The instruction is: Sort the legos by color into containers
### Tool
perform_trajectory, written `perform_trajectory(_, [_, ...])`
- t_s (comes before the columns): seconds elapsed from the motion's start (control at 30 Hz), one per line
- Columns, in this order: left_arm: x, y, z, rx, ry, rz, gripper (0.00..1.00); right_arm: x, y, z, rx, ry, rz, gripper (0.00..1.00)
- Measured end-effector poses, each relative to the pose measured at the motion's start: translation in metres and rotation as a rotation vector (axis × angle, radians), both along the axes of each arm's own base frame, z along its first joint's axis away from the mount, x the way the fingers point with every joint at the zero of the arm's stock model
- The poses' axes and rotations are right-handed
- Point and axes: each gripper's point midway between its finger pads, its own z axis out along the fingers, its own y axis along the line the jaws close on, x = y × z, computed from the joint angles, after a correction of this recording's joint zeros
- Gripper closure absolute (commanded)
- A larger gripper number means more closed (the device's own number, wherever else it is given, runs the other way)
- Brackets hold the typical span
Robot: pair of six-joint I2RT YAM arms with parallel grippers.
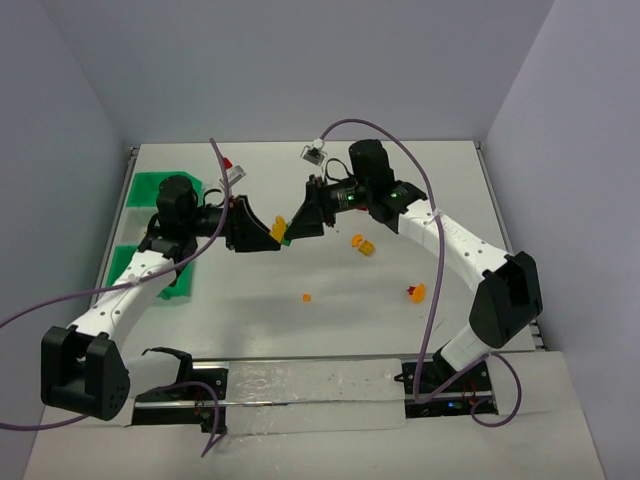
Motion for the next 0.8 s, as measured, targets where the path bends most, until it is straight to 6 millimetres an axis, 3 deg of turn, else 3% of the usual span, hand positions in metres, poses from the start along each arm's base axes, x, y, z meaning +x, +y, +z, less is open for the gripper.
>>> perform_trajectory(0.23, [-0.003, -0.001, -0.002, 0.005, 0.009, -0.011, 1.00, -0.004, 0.005, 0.006, 0.021, -0.013, 0.016, 0.63])
perform_trajectory(0.4, [-0.001, 0.001, -0.002, 0.003, -0.001, -0.008, 1.00, -0.007, 0.005, 0.005, 0.021, -0.018, 0.032, 0.99])
perform_trajectory(0.57, [0.010, 0.010, -0.002, -0.009, 0.009, 0.042, 1.00, -0.004, 0.005, 0.000, 0.002, -0.042, 0.019, 1.00])
perform_trajectory(0.8, [0.046, 0.041, 0.007, -0.030, 0.022, 0.214, 1.00, -0.013, -0.003, -0.018, -0.065, -0.026, 0.043, 1.00])
